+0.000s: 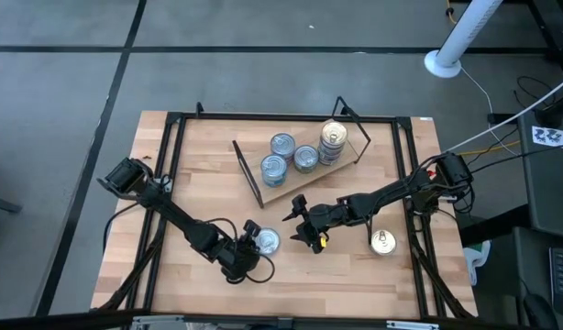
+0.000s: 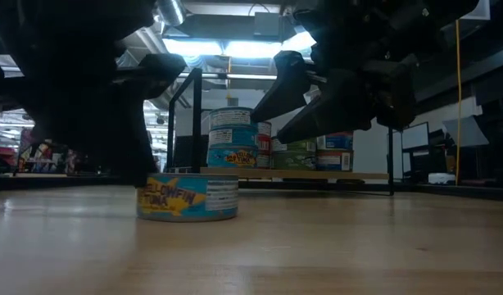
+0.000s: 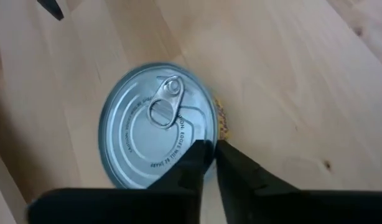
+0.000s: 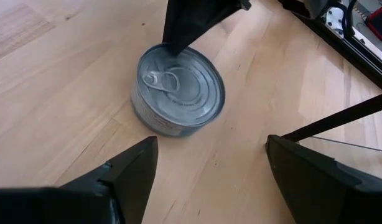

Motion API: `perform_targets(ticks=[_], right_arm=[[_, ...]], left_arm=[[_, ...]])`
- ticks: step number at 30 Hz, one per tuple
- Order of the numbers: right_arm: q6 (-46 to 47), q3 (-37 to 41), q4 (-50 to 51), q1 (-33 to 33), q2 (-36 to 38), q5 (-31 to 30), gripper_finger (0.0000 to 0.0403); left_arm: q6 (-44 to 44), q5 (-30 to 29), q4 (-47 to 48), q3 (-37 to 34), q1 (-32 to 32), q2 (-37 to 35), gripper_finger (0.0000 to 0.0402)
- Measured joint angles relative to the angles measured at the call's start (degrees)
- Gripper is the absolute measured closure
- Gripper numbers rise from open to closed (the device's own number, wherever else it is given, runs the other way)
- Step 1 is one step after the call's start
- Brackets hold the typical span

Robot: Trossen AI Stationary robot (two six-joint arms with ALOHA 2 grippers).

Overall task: Stack canned seafood by type on shelf
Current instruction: Stack the yellow and blue tuna can on the shelf on top of the other yellow and blue tuna can

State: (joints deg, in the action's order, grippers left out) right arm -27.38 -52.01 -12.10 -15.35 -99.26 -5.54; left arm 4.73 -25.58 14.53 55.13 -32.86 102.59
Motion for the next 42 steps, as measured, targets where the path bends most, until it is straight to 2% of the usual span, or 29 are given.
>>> perform_targets(ticks=[4, 19, 27, 37, 42], right_arm=[[0.00, 0.00, 0.00, 0.00, 0.00, -0.02, 0.0104], [0.00, 0.00, -0.02, 0.00, 0.00, -0.13, 0.0104], [0.00, 0.00, -0.04, -0.02, 0.02, -4.23, 0.0104], [0.13, 0.00, 1.07, -0.07, 0.16, -4.37, 0.0104], [0.12, 0.02, 6.13, -0.07, 2.35, -3.96, 0.0104]], left_arm=[[-1.95, -0.21, -0.55, 0.00, 0.00, 0.00, 0.0397], [-9.97, -0.22, -1.03, 0.00, 0.02, -0.09, 0.0401], [-13.84, -0.38, -5.54, -0.04, 0.94, -0.09, 0.0401], [-13.85, -0.68, -11.34, 0.03, 3.88, -0.09, 0.0401], [-13.63, -0.76, -10.52, 2.21, 4.97, -0.14, 0.0401]])
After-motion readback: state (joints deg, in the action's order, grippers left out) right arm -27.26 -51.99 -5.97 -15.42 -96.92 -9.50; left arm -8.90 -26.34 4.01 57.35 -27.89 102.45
